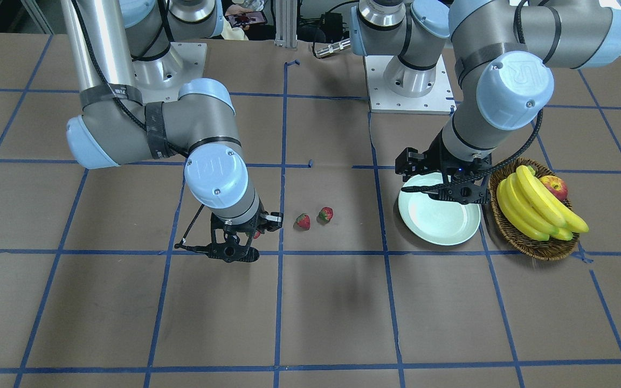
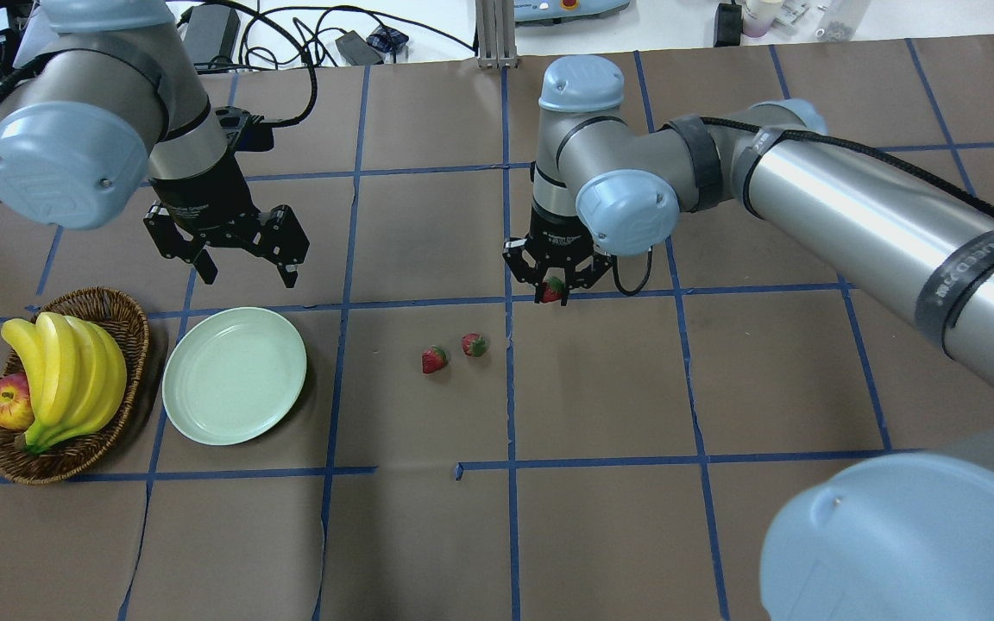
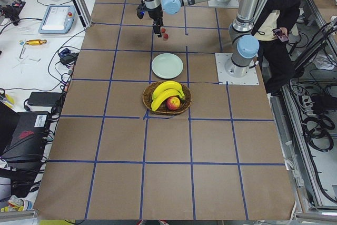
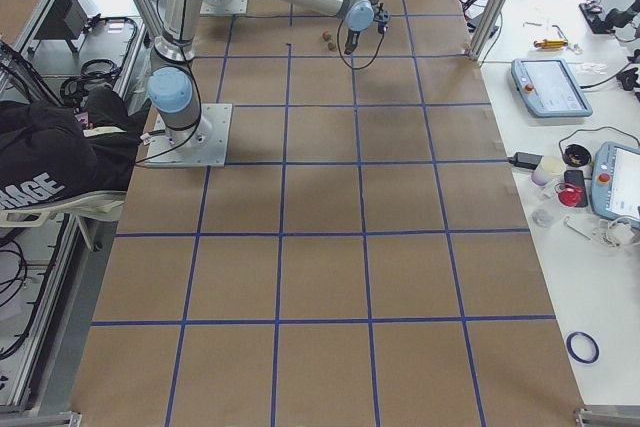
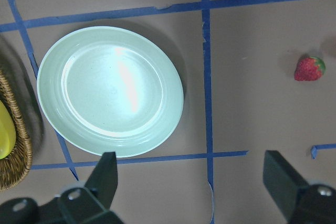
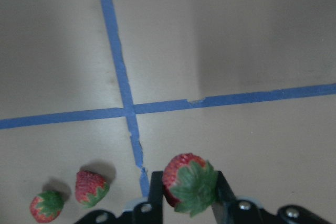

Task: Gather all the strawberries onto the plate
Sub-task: 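Carry the last strawberry toward the plate and release it beside the others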

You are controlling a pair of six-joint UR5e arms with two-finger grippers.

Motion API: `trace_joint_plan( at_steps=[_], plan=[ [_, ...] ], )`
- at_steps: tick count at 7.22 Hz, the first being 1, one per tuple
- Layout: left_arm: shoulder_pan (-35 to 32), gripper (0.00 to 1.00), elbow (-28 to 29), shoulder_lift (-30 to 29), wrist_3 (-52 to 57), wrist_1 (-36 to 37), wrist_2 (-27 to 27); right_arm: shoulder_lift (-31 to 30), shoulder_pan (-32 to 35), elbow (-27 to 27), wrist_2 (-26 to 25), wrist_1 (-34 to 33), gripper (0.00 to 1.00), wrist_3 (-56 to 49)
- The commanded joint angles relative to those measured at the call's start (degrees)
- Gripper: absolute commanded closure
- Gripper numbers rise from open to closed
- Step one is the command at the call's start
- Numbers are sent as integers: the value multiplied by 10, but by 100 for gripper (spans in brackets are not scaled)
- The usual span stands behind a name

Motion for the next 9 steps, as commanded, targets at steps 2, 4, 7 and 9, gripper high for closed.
trace_joint_plan(
  at_steps=[2, 4, 7, 9],
  plan=[
    [20, 0, 1, 3, 17, 0, 13, 3, 57, -53, 26, -3, 100, 28],
    [81, 0, 1, 5, 52, -1, 12, 46, 105, -70, 26, -28, 100, 64],
    [89, 0, -1, 3, 70, 0, 12, 76, 151, -73, 59, -60, 100, 77],
    [89, 0, -7, 3, 70, 0, 10, 92, 166, -73, 61, -72, 96, 76]
  ],
)
